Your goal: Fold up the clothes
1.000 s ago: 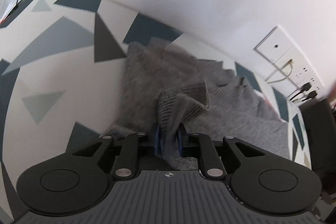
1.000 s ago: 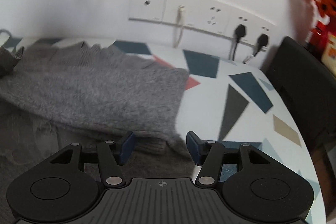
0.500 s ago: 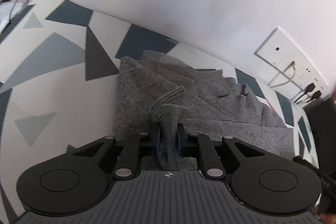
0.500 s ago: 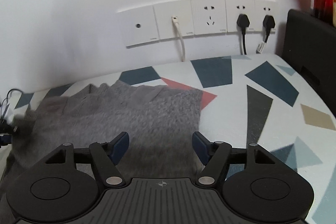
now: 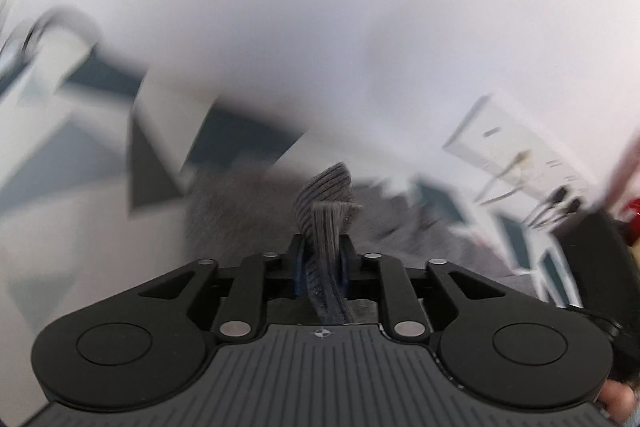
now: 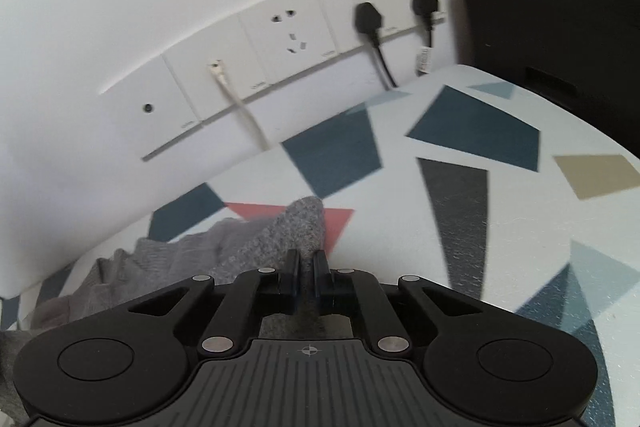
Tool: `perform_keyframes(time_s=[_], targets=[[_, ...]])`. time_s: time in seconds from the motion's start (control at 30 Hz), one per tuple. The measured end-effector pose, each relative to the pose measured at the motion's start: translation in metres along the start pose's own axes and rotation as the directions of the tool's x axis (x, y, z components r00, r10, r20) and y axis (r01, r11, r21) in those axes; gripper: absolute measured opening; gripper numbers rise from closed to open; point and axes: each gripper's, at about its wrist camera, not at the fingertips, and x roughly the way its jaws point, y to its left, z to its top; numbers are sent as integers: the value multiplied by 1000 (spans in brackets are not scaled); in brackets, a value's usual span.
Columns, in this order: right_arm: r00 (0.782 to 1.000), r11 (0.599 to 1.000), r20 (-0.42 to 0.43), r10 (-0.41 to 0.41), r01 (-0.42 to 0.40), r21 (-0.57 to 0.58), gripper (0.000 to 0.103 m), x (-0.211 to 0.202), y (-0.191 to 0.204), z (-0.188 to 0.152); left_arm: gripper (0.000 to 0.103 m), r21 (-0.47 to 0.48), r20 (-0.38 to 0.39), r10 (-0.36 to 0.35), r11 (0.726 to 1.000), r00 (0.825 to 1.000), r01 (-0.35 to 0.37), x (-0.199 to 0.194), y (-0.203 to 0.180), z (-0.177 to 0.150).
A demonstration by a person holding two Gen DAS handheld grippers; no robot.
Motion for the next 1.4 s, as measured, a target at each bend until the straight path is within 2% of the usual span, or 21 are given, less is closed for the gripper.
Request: perform_keyframes(time_s=[0.07,0.3,0.33,0.37,0.43,0.5,0.57,0.6,0.63,0.67,0.7,0.73,0.77,0.87,1.0,1.03,1.13,1.27,1.4], targets=[[1000,1000,-17,-14,14,9,6,4,-4,-4,24,-51,-46,68,996,997,-70,7,15,-6],[1000,1000,-13,-12,12,2,6,5,-4,-5,26,-40,-34,36,998,999,-37,2,23,-3],[1000,1000,-13,-14,14,-1,6,5,-4,-5,14,-43,-25,32,999,999,-33,2,23,-2],[1000,1000,-10,-15,15,2,6,5,-4,-5,7,-20,3,26,999,1000,-26,-2,20,-1],[1000,1000,5,-22,22,14,6,2,-4,-6,7,26,55,15,1000,998,-16,-10,15,2],[1000,1000,11,-28,28,15,6,0,-3,-8,8,86,45,47,995,998,-50,-7,12,1],[1000,1000,-6,-28,28,10,8,2,-3,-9,13,122,-42,150,982,988,-144,7,15,-3],[1000,1000,-15,-26,27,12,11,1,-3,-8,17,138,-28,167,977,986,-162,3,15,-6],[999,1000,-24,-24,24,17,20,0,-4,-7,28,154,-15,184,972,983,-179,-2,15,-9],[999,999,-28,-25,26,26,28,-2,-5,-6,55,170,1,200,965,980,-197,-6,14,-12],[999,999,-24,-29,30,40,43,-6,-7,-5,69,189,48,222,955,974,-227,-15,12,-15],[999,998,-18,-34,35,50,58,-10,-9,-5,79,206,95,243,944,965,-258,-25,10,-19],[998,998,-20,-52,53,46,63,-12,-11,-5,80,221,140,262,932,955,-288,-34,8,-23],[993,994,-29,-113,113,6,67,-19,-16,-11,90,228,128,284,924,950,-307,-52,8,-33],[994,995,-29,-101,101,15,79,-36,-22,-16,93,233,42,312,921,949,-313,-71,10,-49],[994,994,-34,-106,106,-17,84,-38,-21,-17,93,240,33,325,916,945,-323,-77,10,-55],[991,988,-48,-121,115,-106,88,-45,-20,-18,97,257,-6,375,896,927,-361,-96,11,-68],[990,980,-76,-118,103,-171,102,-60,-23,-18,101,221,-74,378,908,923,-355,-112,19,-81],[987,980,-121,-108,84,-183,102,-90,-26,-35,101,196,-131,344,928,930,-316,-123,27,-96]])
